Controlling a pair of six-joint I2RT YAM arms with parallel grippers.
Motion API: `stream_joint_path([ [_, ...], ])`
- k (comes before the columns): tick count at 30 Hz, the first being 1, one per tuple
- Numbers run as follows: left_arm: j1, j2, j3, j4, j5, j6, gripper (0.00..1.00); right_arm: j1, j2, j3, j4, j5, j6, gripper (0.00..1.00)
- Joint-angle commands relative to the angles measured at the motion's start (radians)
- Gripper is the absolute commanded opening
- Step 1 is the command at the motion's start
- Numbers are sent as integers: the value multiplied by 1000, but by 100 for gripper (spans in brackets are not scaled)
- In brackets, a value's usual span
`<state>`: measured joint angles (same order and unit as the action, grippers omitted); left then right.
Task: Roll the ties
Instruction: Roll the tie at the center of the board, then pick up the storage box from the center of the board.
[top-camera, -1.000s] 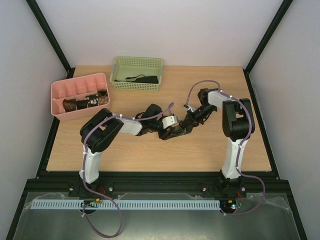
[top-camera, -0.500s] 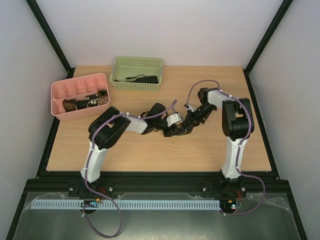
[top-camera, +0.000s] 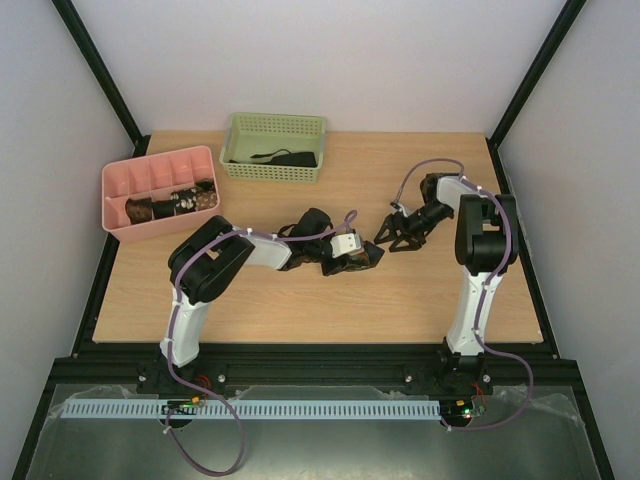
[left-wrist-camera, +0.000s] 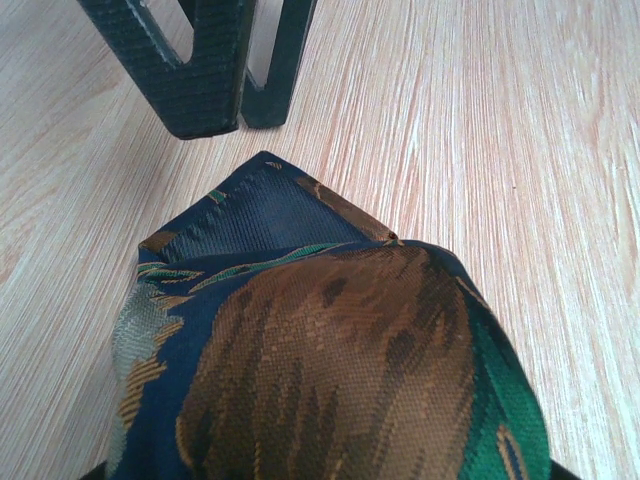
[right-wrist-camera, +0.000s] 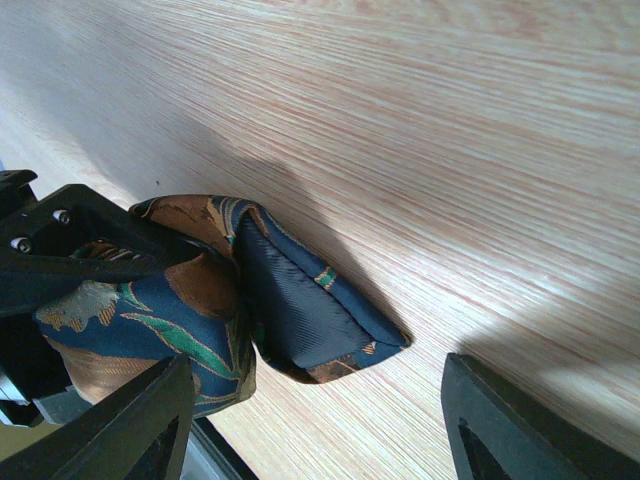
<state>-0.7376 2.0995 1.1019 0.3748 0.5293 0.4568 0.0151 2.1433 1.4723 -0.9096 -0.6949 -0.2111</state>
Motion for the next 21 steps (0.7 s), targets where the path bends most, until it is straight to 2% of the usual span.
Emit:
stream_joint_path([
  [1,-3,38,-37,-193,-66,36,28,43,48,3,20,101,-6,69],
  [5,-2,40,-37,-195,-71,33,28,107,66,-5,-1,104,-33,69],
  [11,-2,38,-38,-194,-69,25,28,121,21,-40,-44,-136,-129,67],
  [21,-2,42,-37,-187,-66,23,29,122,-54,-69,7,-317,-131,80],
])
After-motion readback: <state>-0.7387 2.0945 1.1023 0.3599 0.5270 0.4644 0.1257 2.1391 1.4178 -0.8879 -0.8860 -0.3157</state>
